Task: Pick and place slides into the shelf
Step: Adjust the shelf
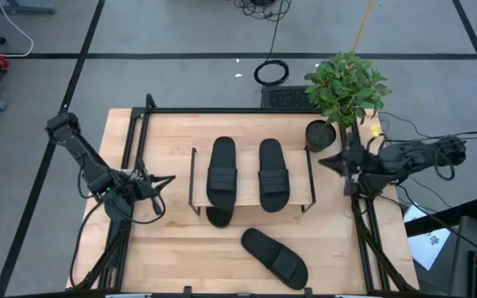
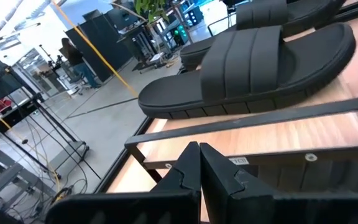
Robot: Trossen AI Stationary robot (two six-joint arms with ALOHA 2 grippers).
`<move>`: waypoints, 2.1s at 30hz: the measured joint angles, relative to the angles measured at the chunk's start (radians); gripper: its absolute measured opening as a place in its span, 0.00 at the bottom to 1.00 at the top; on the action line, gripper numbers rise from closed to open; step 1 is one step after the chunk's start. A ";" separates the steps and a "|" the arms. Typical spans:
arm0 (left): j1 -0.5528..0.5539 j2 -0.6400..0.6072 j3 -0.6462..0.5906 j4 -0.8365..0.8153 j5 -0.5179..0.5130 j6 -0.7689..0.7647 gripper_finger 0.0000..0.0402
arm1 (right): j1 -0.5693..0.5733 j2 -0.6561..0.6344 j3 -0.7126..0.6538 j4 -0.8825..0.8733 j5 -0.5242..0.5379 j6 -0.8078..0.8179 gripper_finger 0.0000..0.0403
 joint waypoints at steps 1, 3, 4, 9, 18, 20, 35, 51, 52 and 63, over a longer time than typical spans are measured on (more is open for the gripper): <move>-0.004 0.000 0.000 -0.010 0.000 -0.009 0.00 | 0.000 -0.016 0.001 -0.071 0.054 0.042 0.00; -0.008 0.000 0.000 -0.030 -0.001 -0.041 0.00 | -0.002 -0.023 -0.016 -0.213 0.134 0.136 0.00; -0.008 0.000 0.000 -0.044 0.000 -0.060 0.00 | -0.001 -0.021 -0.033 -0.233 0.133 0.172 0.00; -0.008 0.000 0.000 -0.117 0.001 -0.176 0.00 | -0.001 -0.005 -0.102 -0.188 0.063 0.247 0.00; -0.008 0.001 0.000 -0.135 0.049 -0.252 0.00 | 0.000 0.051 -0.140 -0.222 0.068 0.378 0.00; -0.008 0.001 0.000 -0.135 0.053 -0.256 0.01 | 0.000 0.071 -0.144 -0.201 0.066 0.380 0.00; -0.008 0.001 0.000 -0.135 0.046 -0.255 0.00 | 0.000 0.155 -0.149 -0.137 0.073 0.354 0.00; -0.008 0.000 0.000 -0.138 0.021 -0.179 0.00 | 0.000 -0.081 -0.149 -0.130 -0.113 0.137 0.00; -0.008 0.000 0.000 -0.133 0.024 -0.170 0.00 | 0.000 -0.085 -0.149 -0.107 -0.145 0.099 0.00; -0.036 0.000 0.000 -0.044 0.026 -0.076 0.00 | 0.001 -0.095 -0.147 0.207 -0.404 -0.294 0.00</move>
